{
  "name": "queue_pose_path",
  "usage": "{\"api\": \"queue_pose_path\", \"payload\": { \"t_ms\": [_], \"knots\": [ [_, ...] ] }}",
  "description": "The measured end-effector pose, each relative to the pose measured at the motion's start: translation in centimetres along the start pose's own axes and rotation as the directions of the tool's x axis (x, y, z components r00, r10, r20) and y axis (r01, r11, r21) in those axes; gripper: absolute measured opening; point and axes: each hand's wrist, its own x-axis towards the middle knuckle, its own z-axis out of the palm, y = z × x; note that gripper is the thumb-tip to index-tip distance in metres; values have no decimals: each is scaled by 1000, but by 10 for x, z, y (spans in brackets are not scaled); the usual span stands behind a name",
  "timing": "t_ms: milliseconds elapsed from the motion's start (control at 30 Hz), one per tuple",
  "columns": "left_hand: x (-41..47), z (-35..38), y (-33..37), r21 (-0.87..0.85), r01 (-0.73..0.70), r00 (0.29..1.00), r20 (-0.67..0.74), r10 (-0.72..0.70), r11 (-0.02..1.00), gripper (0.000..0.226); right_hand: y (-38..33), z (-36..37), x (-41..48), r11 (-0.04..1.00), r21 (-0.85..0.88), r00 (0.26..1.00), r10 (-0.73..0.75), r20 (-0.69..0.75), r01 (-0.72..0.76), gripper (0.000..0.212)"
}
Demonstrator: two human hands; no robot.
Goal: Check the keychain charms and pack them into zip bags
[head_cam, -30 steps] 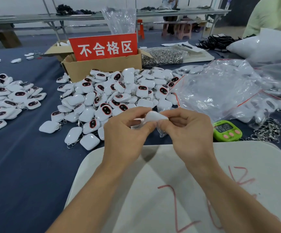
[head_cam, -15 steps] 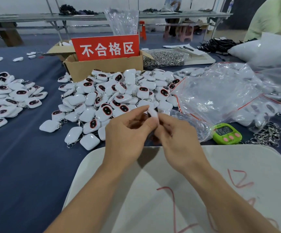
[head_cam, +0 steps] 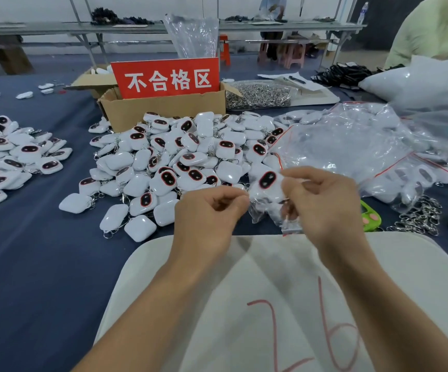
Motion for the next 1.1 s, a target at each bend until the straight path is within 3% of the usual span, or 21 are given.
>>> {"api": "queue_pose_path", "payload": {
  "t_ms": [100, 233, 300, 367, 433, 567, 667, 733, 800, 900, 1033, 1100],
  "knots": [
    [-14, 13, 6, 192, -108, 990, 114, 87, 975, 4, -2, -22, 11, 993, -119, 980, -48, -195, 25, 13],
    [-35, 43, 17, 498, -356, 934, 169, 314, 790, 37, -7, -37, 11, 976, -215, 940, -93, -329, 21, 15],
    [-39, 57, 20, 588, -450, 887, 205, 414, 672, 26, -8, -40, 11, 964, -262, 933, -66, -355, -31, 13],
    [-39, 62, 18, 631, -466, 874, 221, 433, 620, 8, -6, -43, 12, 940, -329, 943, -26, -332, -90, 22],
    [-37, 60, 13, 643, -389, 915, 183, 360, 660, 6, -5, -44, 14, 933, -335, 966, 41, -255, -128, 32],
    [-33, 52, 16, 519, -129, 988, -1, 152, 845, 15, -7, -35, 9, 964, -237, 992, 111, -62, -122, 22],
    [-29, 44, 22, 351, -17, 996, -80, 48, 936, 17, -6, -28, 6, 987, -144, 997, 77, 19, -74, 15],
    [-28, 42, 22, 265, 31, 993, -119, 1, 964, 6, -9, -26, 4, 995, -70, 997, 71, 10, -70, 9],
    [-26, 40, 20, 159, 57, 984, -173, -29, 986, 9, -10, -28, 4, 996, 6, 995, 83, 55, -83, 16],
    [-24, 37, 22, 41, 47, 976, -217, -37, 998, 14, -9, -26, 2, 992, -108, 988, 74, 134, -60, 18],
    [-30, 37, 24, 118, -147, 969, -180, 166, 982, 12, -1, -3, -11, 957, -291, 996, -35, -77, 11, 14],
    [-34, 38, 22, 172, -255, 946, -161, 282, 952, 5, 1, 6, -17, 950, -305, 992, -89, -86, 59, 16]
  ]
}}
